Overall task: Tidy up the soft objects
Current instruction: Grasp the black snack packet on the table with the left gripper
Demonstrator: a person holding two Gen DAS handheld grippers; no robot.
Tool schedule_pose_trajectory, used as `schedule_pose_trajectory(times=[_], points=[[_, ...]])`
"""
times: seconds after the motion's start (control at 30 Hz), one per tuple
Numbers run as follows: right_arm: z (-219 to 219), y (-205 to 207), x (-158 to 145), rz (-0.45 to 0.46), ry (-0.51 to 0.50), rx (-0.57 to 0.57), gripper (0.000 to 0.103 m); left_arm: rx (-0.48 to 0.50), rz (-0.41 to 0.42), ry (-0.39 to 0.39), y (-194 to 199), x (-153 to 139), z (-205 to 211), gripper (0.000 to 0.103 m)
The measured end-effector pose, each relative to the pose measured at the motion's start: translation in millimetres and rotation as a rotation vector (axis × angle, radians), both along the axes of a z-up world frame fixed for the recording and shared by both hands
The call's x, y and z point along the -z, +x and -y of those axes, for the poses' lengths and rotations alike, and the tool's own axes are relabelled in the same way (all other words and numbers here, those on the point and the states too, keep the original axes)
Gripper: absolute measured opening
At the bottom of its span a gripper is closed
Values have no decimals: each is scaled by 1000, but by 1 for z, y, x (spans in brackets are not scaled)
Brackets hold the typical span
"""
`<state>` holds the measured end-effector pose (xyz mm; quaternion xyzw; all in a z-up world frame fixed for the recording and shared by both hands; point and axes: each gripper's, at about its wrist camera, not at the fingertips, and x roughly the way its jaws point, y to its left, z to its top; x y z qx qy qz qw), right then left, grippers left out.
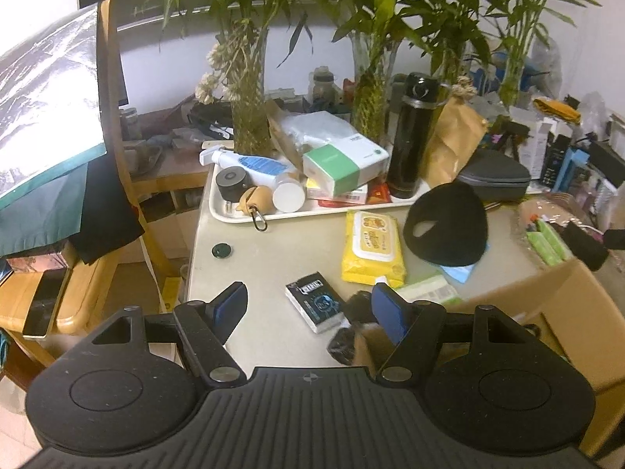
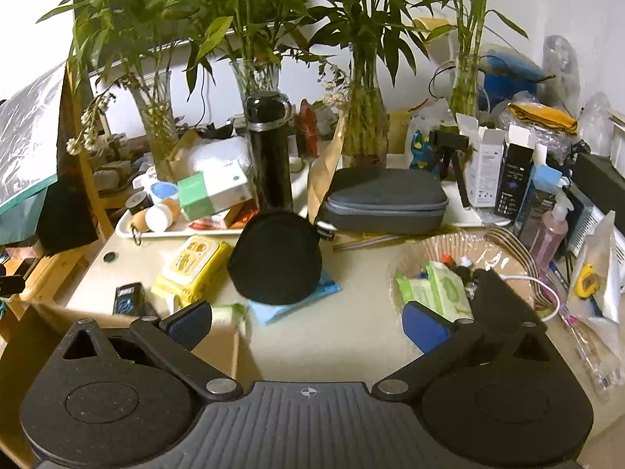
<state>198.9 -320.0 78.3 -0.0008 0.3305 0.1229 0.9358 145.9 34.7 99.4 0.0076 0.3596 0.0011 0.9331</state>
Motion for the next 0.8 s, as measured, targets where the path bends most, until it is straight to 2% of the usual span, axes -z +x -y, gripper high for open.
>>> schedule_pose_trajectory(times=[0.23,0.43,0.6,0.8], points=[[3,34,18,-33,13,21,103,19,-54,8,45,26,-12,70],[3,52,20,-23,13,24,103,17,-112,-5,76,44,-20,70],[8,66,23,-34,31,50,103,33,-192,-44,104,67,-25,70],[9,71,24,-39,30,77,103,54,-292,-45,133,94,-24,69]])
